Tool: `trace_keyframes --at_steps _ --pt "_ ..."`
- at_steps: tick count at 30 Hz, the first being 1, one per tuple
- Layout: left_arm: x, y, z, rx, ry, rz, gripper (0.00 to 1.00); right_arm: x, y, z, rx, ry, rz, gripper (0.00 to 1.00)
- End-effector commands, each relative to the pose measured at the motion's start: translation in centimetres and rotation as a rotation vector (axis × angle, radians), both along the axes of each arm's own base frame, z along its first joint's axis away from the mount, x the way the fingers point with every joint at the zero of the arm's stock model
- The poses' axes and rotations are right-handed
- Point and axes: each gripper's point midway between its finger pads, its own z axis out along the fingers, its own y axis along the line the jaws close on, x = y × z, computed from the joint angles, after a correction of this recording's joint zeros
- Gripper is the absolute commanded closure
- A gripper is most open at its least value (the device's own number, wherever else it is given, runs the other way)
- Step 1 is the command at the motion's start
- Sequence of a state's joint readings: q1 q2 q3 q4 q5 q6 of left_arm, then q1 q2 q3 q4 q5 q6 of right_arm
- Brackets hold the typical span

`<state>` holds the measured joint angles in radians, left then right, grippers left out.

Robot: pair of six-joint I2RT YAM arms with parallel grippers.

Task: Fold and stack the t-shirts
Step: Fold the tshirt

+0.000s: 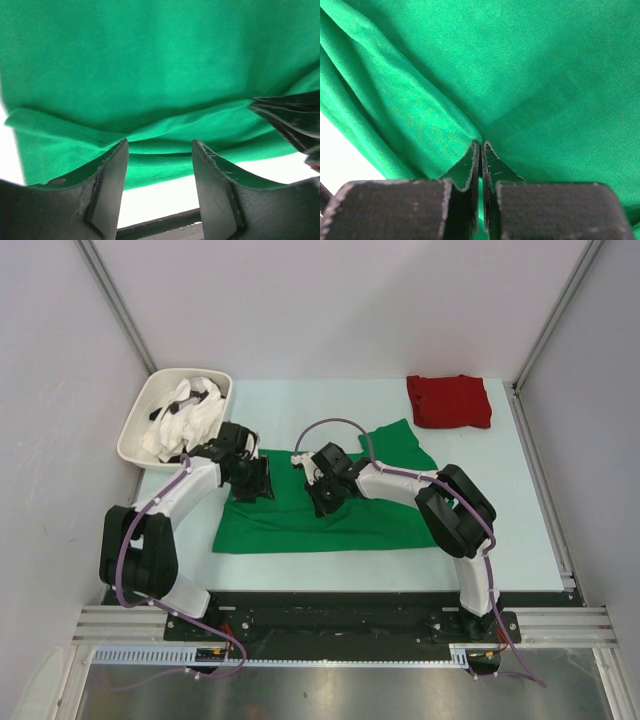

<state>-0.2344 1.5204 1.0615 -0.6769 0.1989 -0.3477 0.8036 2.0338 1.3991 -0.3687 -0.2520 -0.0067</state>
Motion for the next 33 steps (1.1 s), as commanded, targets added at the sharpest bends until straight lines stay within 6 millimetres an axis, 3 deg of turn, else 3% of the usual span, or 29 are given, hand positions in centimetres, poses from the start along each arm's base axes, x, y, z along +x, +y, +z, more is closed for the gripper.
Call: trace_keyframes --at_steps 1,5,10,14,19,23,27,33 --pt "-0.2 3.1 0.7 0.203 -0.048 -0.03 0.39 0.8 1.0 1.2 0.032 -0.014 -0.019 1.0" --pt "-0.8 3.9 -0.7 0.347 -0.048 -0.115 0.41 0.8 0.9 1.4 0.035 -0.015 -0.02 1.0" --pt "-0.6 1.8 -2.1 0.557 -0.092 -0.286 0.37 0.8 0.9 1.6 0.036 -0.017 -0.018 1.0" --pt "-1.0 0.0 -2.9 0.619 -0.133 -0.398 0.37 0.8 0.8 1.6 0.038 -0.012 -0.023 1.0" --pt "-0.8 -0.3 -2.6 0.64 -0.215 -0.442 0.37 0.9 0.7 1.9 0.059 -0.008 -0.026 1.0" --pt "-1.7 -0.7 -3.0 0.627 -0.23 -0.496 0.37 1.0 0.7 1.8 0.066 -0.004 -0.03 1.0" --pt "-2.1 -0.1 -2.3 0.651 -0.233 -0.475 0.37 1.5 0.3 2.2 0.075 -0.006 -0.044 1.0" --pt "-1.8 1.5 -1.4 0.641 -0.199 -0.297 0.37 2.0 0.6 3.1 0.099 -0.029 -0.057 1.0"
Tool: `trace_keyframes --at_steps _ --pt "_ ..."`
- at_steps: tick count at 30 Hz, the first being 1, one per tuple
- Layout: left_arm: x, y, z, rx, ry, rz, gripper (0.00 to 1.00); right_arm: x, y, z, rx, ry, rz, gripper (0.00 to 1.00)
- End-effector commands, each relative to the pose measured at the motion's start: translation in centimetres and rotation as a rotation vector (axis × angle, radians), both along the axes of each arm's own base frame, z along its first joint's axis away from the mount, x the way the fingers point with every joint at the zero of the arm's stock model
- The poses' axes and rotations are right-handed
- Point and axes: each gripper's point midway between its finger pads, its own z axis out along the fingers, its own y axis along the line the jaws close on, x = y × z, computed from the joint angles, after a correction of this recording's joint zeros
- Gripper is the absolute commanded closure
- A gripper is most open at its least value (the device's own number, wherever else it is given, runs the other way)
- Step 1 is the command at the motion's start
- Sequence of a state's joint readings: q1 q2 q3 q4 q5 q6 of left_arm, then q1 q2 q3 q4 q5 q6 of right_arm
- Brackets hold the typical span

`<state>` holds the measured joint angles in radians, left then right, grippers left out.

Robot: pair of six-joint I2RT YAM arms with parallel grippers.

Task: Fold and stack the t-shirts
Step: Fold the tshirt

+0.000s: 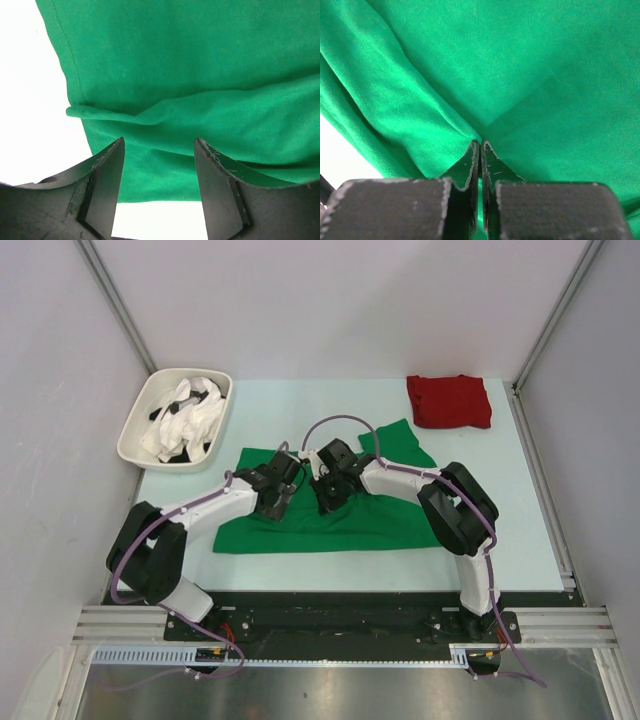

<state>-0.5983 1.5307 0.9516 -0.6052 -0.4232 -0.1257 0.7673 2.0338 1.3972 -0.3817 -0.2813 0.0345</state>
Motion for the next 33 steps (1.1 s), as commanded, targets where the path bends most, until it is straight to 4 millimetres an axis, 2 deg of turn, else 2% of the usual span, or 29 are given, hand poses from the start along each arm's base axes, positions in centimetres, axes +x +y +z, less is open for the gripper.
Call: trace_keyframes --at_steps 1,5,11,17,19,20,21,23,24,26,27,29,33 --pt "-0.2 0.9 1.2 0.0 -0.003 0.031 0.37 1.6 1.6 3.2 0.089 -0.082 -0.016 1.0" --pt "0.1 2.4 1.3 -0.036 -0.011 0.118 0.38 2.0 2.2 3.5 0.115 -0.085 -0.027 1.0" --pt "0.7 4.7 2.5 -0.055 -0.068 0.234 0.37 2.7 2.0 2.6 0.084 -0.093 -0.076 1.0" --pt "0.8 5.6 3.0 -0.073 -0.092 0.282 0.37 3.9 1.6 2.6 0.058 -0.127 -0.129 0.99" --pt "0.8 5.7 2.9 -0.075 -0.091 0.29 0.37 4.6 1.3 2.6 0.041 -0.153 -0.161 0.94" --pt "0.9 5.7 2.9 -0.081 -0.09 0.297 0.37 4.8 1.3 2.7 0.04 -0.161 -0.17 0.88" --pt "0.9 5.7 2.9 -0.086 -0.09 0.298 0.37 4.9 1.3 2.6 0.039 -0.16 -0.175 0.72" --pt "0.9 5.7 2.8 -0.089 -0.085 0.308 0.36 5.0 1.4 3.0 0.045 -0.165 -0.183 0.55" --pt "0.8 5.9 2.6 -0.09 -0.08 0.313 0.36 5.0 1.5 3.2 0.051 -0.166 -0.183 0.39" --pt "0.7 5.8 2.2 -0.102 -0.059 0.315 0.36 5.3 1.6 4.1 0.062 -0.188 -0.198 0.2" --pt "0.7 5.9 2.1 -0.106 -0.052 0.323 0.35 5.4 1.6 4.4 0.063 -0.195 -0.203 0.03" --pt "0.6 5.8 1.4 -0.121 -0.024 0.328 0.35 5.4 1.5 5.4 0.07 -0.212 -0.209 0.0" --pt "0.8 6.8 0.6 -0.137 0.0 0.393 0.37 5.1 1.2 6.9 0.072 -0.244 -0.214 0.0"
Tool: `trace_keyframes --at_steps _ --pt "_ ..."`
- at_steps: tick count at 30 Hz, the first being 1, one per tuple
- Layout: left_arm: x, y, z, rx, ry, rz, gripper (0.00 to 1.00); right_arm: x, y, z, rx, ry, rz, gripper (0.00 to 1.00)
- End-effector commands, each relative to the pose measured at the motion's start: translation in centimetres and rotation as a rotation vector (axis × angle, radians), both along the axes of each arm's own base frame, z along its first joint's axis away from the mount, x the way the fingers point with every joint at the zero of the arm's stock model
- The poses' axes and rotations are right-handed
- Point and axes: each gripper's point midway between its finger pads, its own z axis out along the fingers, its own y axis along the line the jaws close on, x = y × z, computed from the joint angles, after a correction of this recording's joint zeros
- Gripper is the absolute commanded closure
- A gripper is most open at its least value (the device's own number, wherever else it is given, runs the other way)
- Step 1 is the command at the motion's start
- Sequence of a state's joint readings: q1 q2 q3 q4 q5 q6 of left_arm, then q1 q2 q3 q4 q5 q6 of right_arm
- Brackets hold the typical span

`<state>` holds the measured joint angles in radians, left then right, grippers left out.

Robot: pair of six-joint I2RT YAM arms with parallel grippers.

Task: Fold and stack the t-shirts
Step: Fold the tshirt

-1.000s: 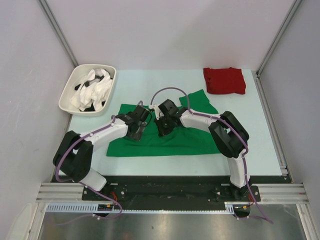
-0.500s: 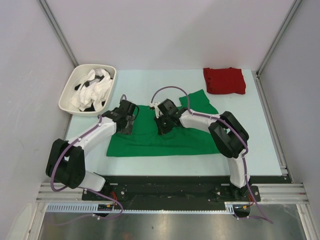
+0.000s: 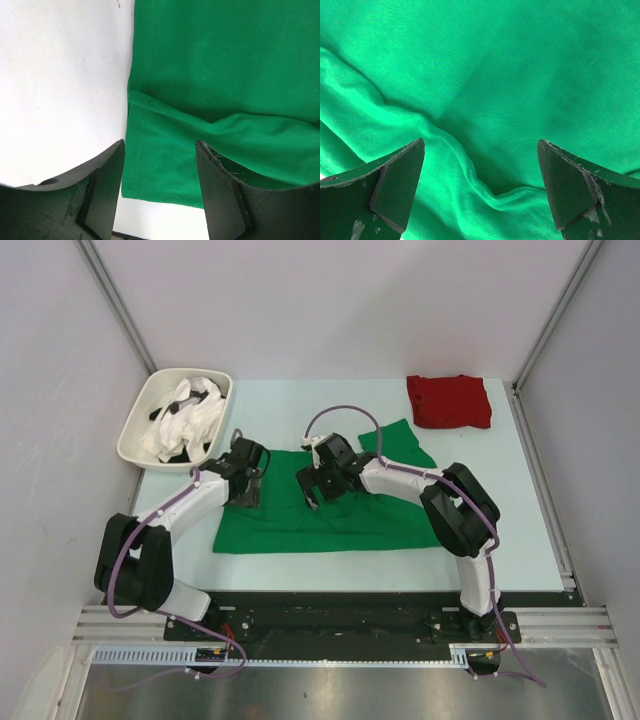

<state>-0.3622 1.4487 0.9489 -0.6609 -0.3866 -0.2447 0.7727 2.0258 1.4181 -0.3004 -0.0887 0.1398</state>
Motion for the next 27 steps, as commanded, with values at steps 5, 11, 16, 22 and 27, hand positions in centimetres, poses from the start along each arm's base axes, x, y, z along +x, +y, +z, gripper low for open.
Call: trace_keyframes --at_steps 5,11,16,22,27 --pt "0.4 0.0 -1.6 -0.171 0.062 0.111 0.38 0.4 0.9 7.2 0.08 -0.155 -0.012 0.0" --pt "1.1 -2.0 -2.3 -0.338 0.067 0.191 0.43 -0.1 1.4 7.8 0.101 -0.162 0.004 0.0" --pt "1.4 -2.3 -3.0 -0.359 0.089 0.288 0.44 -0.7 1.4 7.2 0.093 -0.154 0.021 0.0" --pt "1.6 -1.4 -3.3 -0.327 0.095 0.395 0.46 -1.3 1.2 6.6 0.095 -0.146 0.034 0.0" --pt "2.0 -0.8 -3.2 -0.373 0.072 0.491 0.47 -1.5 1.0 6.5 0.095 -0.145 0.037 0.0"
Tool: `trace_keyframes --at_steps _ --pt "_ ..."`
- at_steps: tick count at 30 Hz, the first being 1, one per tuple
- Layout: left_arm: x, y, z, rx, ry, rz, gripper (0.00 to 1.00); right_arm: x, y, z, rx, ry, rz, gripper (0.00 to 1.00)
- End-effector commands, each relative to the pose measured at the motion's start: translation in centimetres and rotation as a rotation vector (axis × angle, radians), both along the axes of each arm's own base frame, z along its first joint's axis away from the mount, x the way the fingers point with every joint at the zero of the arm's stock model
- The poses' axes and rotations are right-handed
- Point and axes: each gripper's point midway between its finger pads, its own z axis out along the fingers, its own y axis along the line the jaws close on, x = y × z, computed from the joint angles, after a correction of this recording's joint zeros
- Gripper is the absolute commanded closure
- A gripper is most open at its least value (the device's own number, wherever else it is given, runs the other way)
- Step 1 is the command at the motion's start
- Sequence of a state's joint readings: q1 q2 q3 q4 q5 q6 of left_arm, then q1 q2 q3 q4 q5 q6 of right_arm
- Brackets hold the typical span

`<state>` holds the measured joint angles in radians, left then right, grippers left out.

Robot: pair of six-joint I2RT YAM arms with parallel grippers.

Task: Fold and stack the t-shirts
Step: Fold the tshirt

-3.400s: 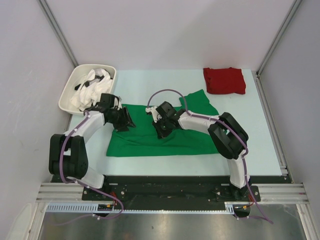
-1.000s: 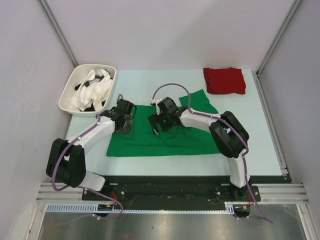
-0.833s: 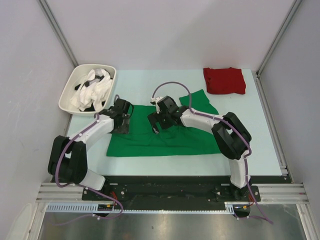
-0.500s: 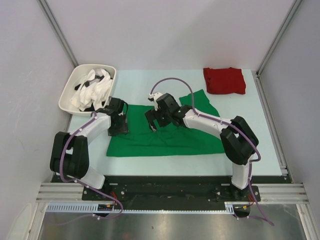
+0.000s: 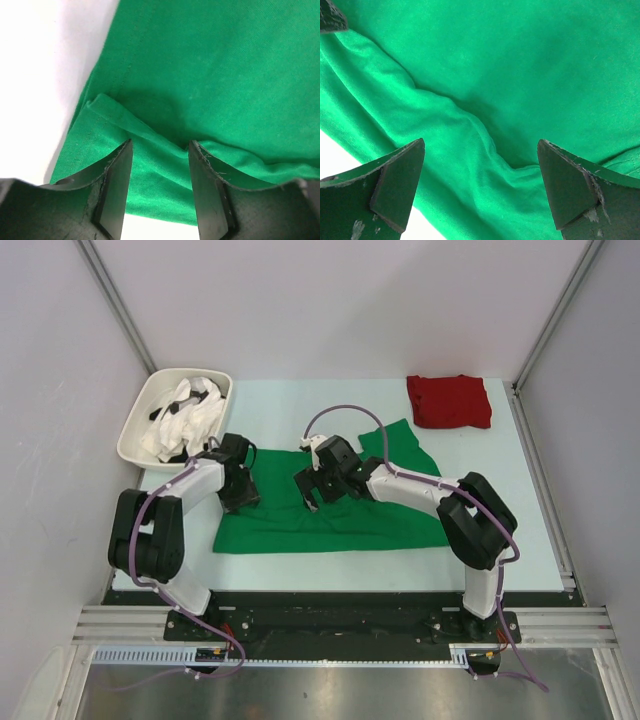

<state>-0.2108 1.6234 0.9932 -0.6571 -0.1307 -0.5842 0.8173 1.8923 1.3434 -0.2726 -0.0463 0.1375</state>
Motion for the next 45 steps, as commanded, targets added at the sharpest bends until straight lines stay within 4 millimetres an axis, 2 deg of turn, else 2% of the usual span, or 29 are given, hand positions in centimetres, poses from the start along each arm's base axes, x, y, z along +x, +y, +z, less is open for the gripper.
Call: trace_keyframes --at_steps 1,4,7,14,16,21,24,25,28,33,36,40,41,42,44,45 --pt "1.5 0.6 1.4 -0.042 -0.058 0.143 0.47 0.1 0.7 2.7 0.056 -0.059 0.02 0.0" --pt "2.2 0.6 2.0 -0.056 -0.088 0.158 0.47 0.0 0.6 2.6 0.054 -0.056 0.023 0.0" --pt "2.2 0.4 1.8 -0.064 -0.072 0.154 0.48 0.0 0.5 2.7 0.055 -0.06 0.021 0.0" --pt "2.2 0.6 0.9 -0.059 -0.055 0.167 0.6 -0.1 0.3 3.1 0.059 -0.07 0.018 0.0" --pt "2.2 0.5 0.7 -0.065 -0.051 0.167 0.67 -0.1 0.2 3.0 0.057 -0.067 0.018 0.0" --pt "2.1 0.5 0.4 -0.066 -0.042 0.164 0.76 -0.3 0.2 2.8 0.055 -0.063 0.018 0.0" --pt "2.1 0.9 0.2 -0.067 -0.045 0.172 0.96 -0.4 0.2 2.9 0.055 -0.064 0.019 0.0" --pt "2.1 1.0 0.2 -0.068 -0.046 0.173 1.0 -0.3 0.1 2.9 0.057 -0.065 0.018 0.0" --pt "2.3 1.5 0.6 -0.069 -0.055 0.188 1.0 -0.4 0.1 2.9 0.056 -0.065 0.019 0.0" --pt "3.2 2.9 2.7 -0.07 -0.118 0.221 1.0 -0.3 -0.1 3.0 0.052 -0.072 0.014 0.0" --pt "3.5 3.5 3.3 -0.066 -0.122 0.226 1.0 -0.3 -0.1 3.3 0.058 -0.079 0.01 0.0" --pt "3.6 3.8 3.1 -0.054 -0.109 0.213 1.0 -0.2 -0.1 3.3 0.058 -0.079 0.004 0.0" --pt "3.6 3.7 3.0 -0.059 -0.106 0.208 0.97 -0.2 -0.2 3.3 0.059 -0.077 -0.003 0.0" --pt "3.7 3.7 2.8 -0.06 -0.107 0.206 0.78 0.0 -0.3 3.5 0.057 -0.084 -0.016 0.0" --pt "3.9 3.4 2.6 -0.072 -0.11 0.189 0.6 0.1 -0.5 4.0 0.059 -0.093 -0.03 0.0" --pt "4.1 3.1 2.7 -0.084 -0.123 0.182 0.41 0.7 -1.1 4.8 0.054 -0.125 -0.068 0.0"
